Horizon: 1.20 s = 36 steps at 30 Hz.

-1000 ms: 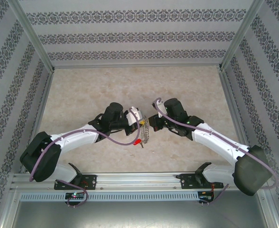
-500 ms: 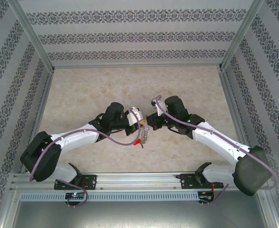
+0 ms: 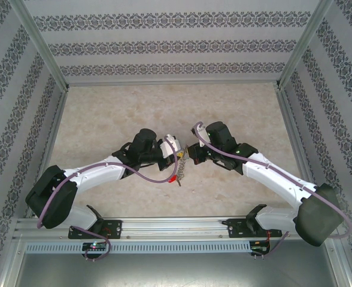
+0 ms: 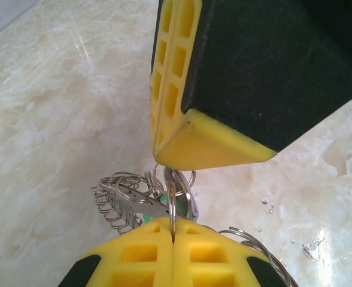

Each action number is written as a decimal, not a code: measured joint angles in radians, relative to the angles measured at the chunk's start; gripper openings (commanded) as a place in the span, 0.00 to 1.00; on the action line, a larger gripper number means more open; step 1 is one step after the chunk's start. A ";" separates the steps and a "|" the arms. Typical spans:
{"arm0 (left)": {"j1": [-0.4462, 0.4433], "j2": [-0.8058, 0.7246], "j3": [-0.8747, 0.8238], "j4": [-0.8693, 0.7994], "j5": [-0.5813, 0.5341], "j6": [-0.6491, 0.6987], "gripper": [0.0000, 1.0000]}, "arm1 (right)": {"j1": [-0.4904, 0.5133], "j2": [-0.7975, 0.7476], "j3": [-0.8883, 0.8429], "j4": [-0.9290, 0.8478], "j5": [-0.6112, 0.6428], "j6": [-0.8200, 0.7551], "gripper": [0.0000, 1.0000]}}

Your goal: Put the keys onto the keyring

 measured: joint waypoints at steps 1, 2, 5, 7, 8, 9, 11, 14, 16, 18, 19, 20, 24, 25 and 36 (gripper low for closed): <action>0.000 0.000 0.000 0.000 0.000 0.000 0.00 | 0.000 0.000 0.000 0.000 -0.001 0.000 0.00; 0.000 0.000 0.001 -0.001 0.000 0.002 0.00 | 0.000 -0.001 0.000 0.001 -0.002 0.000 0.00; 0.000 0.000 0.005 -0.006 0.000 0.003 0.00 | 0.001 -0.005 0.000 0.001 -0.016 0.000 0.00; 0.000 0.000 0.008 -0.012 0.000 0.003 0.00 | 0.008 -0.006 0.004 0.001 -0.027 0.000 0.00; 0.000 0.000 0.009 -0.015 0.000 0.003 0.00 | 0.013 -0.006 0.007 0.001 -0.028 -0.002 0.00; 0.000 0.000 0.011 -0.017 0.000 0.003 0.00 | 0.019 -0.006 0.011 0.000 -0.032 -0.003 0.00; 0.000 0.000 0.012 -0.022 0.000 0.003 0.00 | 0.027 -0.005 0.023 0.001 -0.037 -0.004 0.00; 0.000 0.000 0.017 -0.030 0.000 0.003 0.07 | 0.033 -0.005 0.036 0.001 -0.038 -0.007 0.00; 0.000 0.000 0.019 -0.034 0.000 0.004 0.17 | 0.033 -0.005 0.036 0.000 -0.030 -0.007 0.00; 0.000 0.000 0.019 -0.038 0.000 0.006 0.24 | 0.032 -0.005 0.036 -0.003 -0.010 -0.007 0.00; -0.001 0.000 0.019 -0.038 0.000 0.004 0.26 | 0.030 -0.005 0.036 -0.007 0.001 -0.006 0.00; -0.001 0.000 0.019 -0.038 0.000 0.003 0.28 | 0.025 -0.005 0.033 -0.008 0.008 -0.006 0.00; -0.005 -0.004 0.019 -0.038 0.001 -0.006 0.35 | -0.019 -0.010 -0.011 -0.011 0.037 0.007 0.00; -0.005 -0.008 0.019 -0.038 0.001 -0.010 0.36 | -0.029 -0.013 -0.026 -0.014 0.043 0.012 0.00; -0.005 -0.055 0.019 -0.029 -0.027 -0.023 0.37 | -0.121 -0.041 -0.169 -0.017 0.060 0.070 0.00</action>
